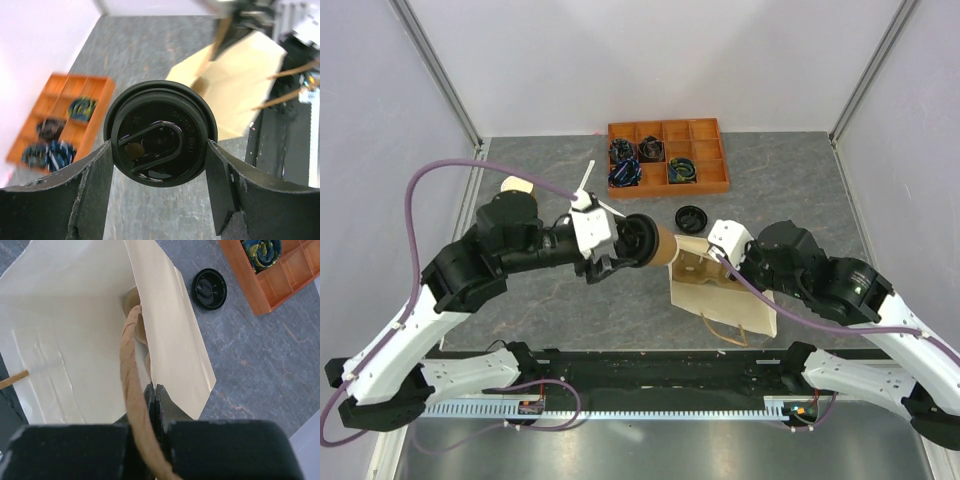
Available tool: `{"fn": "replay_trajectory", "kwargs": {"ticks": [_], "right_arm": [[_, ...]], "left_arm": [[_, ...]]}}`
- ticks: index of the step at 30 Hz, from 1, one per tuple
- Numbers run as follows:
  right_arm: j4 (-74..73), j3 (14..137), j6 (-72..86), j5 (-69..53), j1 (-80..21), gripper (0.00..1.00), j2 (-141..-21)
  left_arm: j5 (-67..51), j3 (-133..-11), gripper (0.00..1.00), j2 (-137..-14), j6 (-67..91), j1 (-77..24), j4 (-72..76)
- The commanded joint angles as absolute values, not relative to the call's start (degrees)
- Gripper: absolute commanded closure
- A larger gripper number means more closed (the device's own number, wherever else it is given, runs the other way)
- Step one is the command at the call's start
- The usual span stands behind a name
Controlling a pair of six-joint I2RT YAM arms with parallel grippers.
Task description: Pack the takeout coffee
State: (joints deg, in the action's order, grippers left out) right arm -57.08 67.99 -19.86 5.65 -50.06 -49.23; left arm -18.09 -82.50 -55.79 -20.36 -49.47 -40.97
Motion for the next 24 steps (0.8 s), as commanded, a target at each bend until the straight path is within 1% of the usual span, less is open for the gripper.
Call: {"fn": "replay_trajectory", "kwargs": {"ticks": [1,8,14,20,24], "right_arm": [[-54.6,71.1,-14.6,6.3,-49.7,1.00,-50.4],[-53.6,71.5,-12.7,5.5,-49.4,1.00,-51.2],[-52.9,72.7,-10.8,4.8,-49.4,1.00,-51.9],[-53.8,77.4,-6.4,0.2,-49.1,1.00,-54.2],[-52.4,78.4,-6.1,0.2,-49.0,1.00,-54.7]], "left_arm": [[-14.9,-79.1,0.55,-55.5,-31.0,-55.4,-36.7],[-7.9,-76.8,0.57,-55.5,-41.6,-67.3,-28.7],[-6.5,-75.6,0.59,-56.9,-47.1,-73.5,-27.2],[-5.4,-74.5,0.60,-56.9,-49.0,-75.3,-27.6],[-4.1,-72.2,0.61,-56.7,-50.4,-75.6,-28.3]]}}
